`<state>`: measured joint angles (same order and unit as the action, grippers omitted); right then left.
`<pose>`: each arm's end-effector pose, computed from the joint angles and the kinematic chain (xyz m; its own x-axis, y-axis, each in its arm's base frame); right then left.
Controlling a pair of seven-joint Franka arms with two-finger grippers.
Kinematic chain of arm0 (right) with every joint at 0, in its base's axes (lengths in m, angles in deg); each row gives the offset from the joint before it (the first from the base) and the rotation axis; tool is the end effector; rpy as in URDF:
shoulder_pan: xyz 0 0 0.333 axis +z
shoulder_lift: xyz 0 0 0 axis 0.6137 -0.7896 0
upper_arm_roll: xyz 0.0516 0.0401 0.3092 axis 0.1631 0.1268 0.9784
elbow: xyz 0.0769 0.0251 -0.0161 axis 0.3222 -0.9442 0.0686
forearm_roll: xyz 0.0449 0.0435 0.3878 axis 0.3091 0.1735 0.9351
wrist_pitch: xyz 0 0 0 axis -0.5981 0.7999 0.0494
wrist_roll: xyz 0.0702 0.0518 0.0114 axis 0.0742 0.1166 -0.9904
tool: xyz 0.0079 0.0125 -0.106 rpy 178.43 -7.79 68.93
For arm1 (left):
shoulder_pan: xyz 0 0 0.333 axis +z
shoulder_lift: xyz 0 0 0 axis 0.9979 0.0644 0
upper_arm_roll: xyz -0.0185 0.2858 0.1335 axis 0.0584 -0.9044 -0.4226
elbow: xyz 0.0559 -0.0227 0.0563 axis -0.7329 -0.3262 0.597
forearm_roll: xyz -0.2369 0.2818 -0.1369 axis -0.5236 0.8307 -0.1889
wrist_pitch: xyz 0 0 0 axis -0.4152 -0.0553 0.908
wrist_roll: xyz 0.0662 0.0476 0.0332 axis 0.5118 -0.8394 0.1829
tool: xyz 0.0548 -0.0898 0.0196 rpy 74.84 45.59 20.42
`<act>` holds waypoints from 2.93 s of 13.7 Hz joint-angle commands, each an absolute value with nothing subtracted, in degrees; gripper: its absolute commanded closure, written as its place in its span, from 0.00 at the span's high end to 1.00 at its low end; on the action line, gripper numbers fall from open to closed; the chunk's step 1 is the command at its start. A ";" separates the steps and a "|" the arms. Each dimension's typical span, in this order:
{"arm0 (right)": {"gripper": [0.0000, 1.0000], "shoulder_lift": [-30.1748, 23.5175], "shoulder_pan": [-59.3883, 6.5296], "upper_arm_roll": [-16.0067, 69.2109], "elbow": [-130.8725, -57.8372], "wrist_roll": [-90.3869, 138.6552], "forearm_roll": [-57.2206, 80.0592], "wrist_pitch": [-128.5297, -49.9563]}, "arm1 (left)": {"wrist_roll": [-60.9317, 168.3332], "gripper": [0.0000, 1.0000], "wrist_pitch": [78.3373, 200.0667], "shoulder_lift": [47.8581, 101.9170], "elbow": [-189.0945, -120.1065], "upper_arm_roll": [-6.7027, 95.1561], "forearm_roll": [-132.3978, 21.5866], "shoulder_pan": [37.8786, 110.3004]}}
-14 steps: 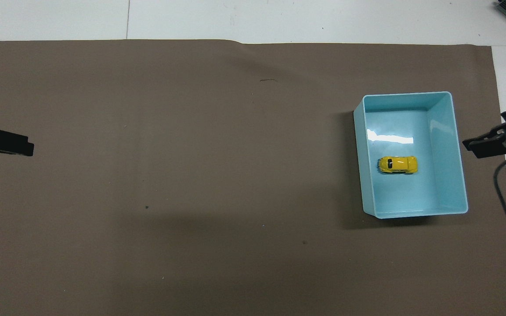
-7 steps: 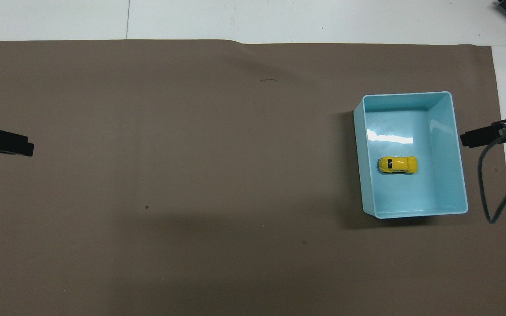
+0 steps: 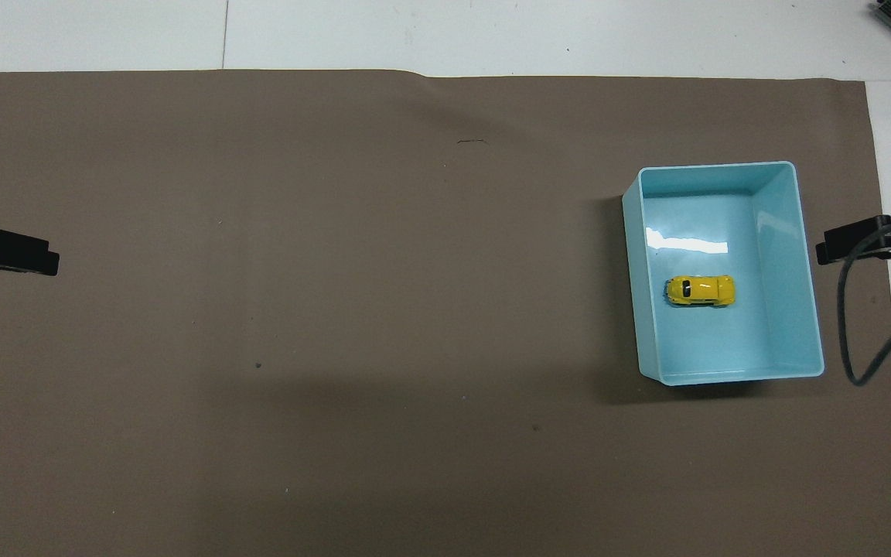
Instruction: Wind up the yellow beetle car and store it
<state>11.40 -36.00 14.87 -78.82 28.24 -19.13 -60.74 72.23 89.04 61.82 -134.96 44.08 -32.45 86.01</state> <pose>0.5550 -0.0256 0.6343 0.9997 0.0228 0.0046 0.0228 -0.9997 0.0005 0.5330 -0.0350 0.6555 0.9934 -0.1104 0.0325 -0.1115 -0.9931 0.0352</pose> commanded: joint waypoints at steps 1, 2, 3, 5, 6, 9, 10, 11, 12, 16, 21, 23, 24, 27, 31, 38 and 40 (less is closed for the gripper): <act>1.00 10.87 -36.45 14.74 -77.17 29.32 -18.55 -58.40 | 72.31 1.00 88.27 61.22 -134.79 43.66 -31.85 85.52; 1.00 10.87 -36.45 14.83 -77.17 29.23 -18.64 -57.96 | 72.31 1.00 88.27 61.22 -134.79 43.66 -31.85 85.52; 1.00 10.96 -36.45 14.74 -77.17 29.06 -19.16 -58.65 | 72.31 1.00 88.27 61.22 -134.79 43.66 -31.85 85.52; 1.00 10.87 -36.45 15.01 -77.17 29.14 -19.95 -58.83 | 72.31 1.00 88.27 61.22 -134.79 43.66 -31.85 85.52; 1.00 10.87 -36.45 15.01 -77.17 29.23 -19.96 -58.92 | 72.31 1.00 88.27 61.22 -134.79 43.66 -31.85 85.52; 1.00 11.05 -36.53 14.83 -77.09 29.32 -19.88 -58.83 | 72.31 1.00 88.27 61.22 -134.79 43.66 -31.85 85.52; 1.00 11.22 -36.54 14.83 -77.09 29.32 -19.87 -58.83 | 72.31 1.00 88.27 61.22 -134.79 43.66 -31.85 85.52; 1.00 11.22 -36.62 14.83 -77.09 29.23 -19.70 -58.75 | 72.31 1.00 88.27 61.22 -134.79 43.66 -31.85 85.52; 1.00 11.22 -36.62 14.92 -76.65 29.23 -19.52 -58.57 | 72.31 1.00 88.27 61.22 -134.79 43.66 -31.85 85.52; 1.00 11.13 -36.80 14.48 -75.59 29.23 -19.52 -58.83 | 72.31 1.00 88.27 61.22 -134.79 43.66 -31.85 85.52; 1.00 10.96 -36.80 14.66 -75.51 29.23 -19.96 -58.83 | 72.31 1.00 88.27 61.22 -134.79 43.66 -31.85 85.52; 1.00 10.96 -36.80 14.83 -75.51 29.14 -20.13 -58.83 | 72.31 1.00 88.27 61.22 -134.79 43.66 -31.85 85.52; 1.00 10.96 -36.80 14.92 -75.51 29.14 -20.05 -58.92 | 72.31 1.00 88.27 61.22 -134.79 43.66 -31.85 85.52; 1.00 10.96 -36.80 14.92 -75.51 29.23 -19.96 -58.92 | 72.31 1.00 88.27 61.22 -134.79 43.66 -31.85 85.52; 1.00 10.96 -36.80 15.01 -75.51 29.23 -19.70 -58.92 | 72.31 1.00 88.27 61.22 -134.79 43.66 -31.85 85.52; 1.00 10.96 -36.89 14.83 -75.51 29.23 -19.35 -59.01 | 72.31 1.00 88.27 61.22 -134.79 43.66 -31.85 85.52; 1.00 10.96 -36.89 14.92 -75.51 29.23 -19.43 -59.01 | 72.31 1.00 88.27 61.22 -134.79 43.66 -31.85 85.52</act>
